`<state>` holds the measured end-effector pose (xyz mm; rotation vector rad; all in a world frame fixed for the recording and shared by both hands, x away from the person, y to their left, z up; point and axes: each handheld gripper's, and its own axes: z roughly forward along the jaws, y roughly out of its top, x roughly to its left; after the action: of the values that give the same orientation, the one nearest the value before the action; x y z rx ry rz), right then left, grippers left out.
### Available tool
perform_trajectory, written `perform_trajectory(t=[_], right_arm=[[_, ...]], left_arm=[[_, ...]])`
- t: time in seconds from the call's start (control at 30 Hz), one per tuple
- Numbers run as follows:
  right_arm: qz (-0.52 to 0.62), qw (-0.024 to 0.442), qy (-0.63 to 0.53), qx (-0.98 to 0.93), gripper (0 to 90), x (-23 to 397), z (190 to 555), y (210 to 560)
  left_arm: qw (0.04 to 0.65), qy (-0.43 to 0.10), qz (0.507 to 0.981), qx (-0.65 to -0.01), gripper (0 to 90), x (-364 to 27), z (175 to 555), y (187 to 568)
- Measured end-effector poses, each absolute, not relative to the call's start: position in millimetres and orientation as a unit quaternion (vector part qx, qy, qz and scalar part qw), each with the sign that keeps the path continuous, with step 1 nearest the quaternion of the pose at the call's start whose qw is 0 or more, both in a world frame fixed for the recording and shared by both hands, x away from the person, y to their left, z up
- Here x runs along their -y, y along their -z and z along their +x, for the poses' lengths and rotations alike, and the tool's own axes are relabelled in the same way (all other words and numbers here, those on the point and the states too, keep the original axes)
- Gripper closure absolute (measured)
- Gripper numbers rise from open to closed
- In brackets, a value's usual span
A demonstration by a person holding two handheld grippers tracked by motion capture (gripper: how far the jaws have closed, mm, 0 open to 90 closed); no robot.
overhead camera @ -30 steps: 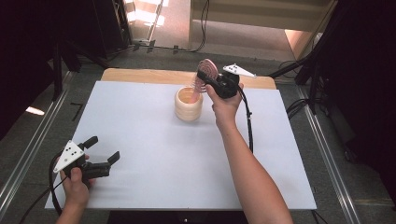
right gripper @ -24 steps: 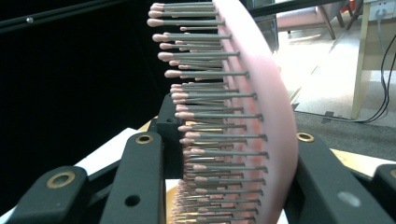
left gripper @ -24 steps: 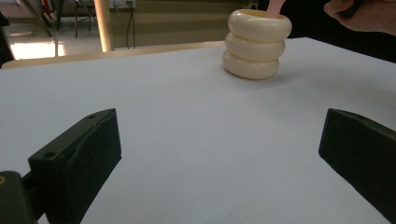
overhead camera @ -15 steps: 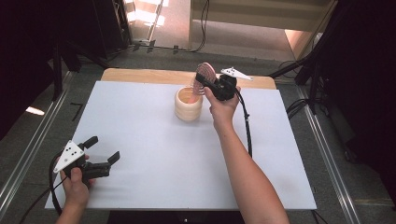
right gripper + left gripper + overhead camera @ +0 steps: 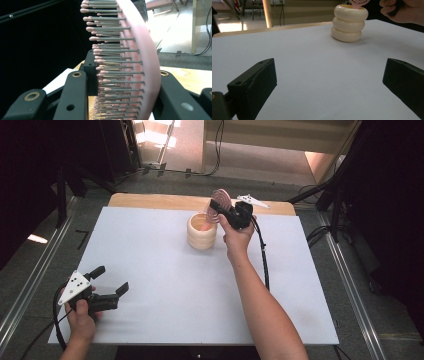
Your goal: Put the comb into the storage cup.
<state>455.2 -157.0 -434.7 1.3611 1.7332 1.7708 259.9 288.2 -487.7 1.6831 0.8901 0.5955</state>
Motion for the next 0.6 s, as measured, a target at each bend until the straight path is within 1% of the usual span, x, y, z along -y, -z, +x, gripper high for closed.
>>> perform_trajectory(t=[0.1,0.43,0.6], right_arm=[[0.48,0.155,-0.616,-0.605,58.9,159.5,455.0,436.4],[0.482,0.152,-0.608,-0.613,43.4,168.9,452.6,439.9],[0.477,0.153,-0.605,-0.619,38.1,172.3,450.3,440.8]], left_arm=[[0.543,-0.251,0.709,-0.375,0.0,-288.2,259.9,487.7],[0.542,-0.252,0.709,-0.374,0.0,-287.5,260.5,488.0],[0.542,-0.252,0.709,-0.375,0.0,-287.3,260.5,488.0]])
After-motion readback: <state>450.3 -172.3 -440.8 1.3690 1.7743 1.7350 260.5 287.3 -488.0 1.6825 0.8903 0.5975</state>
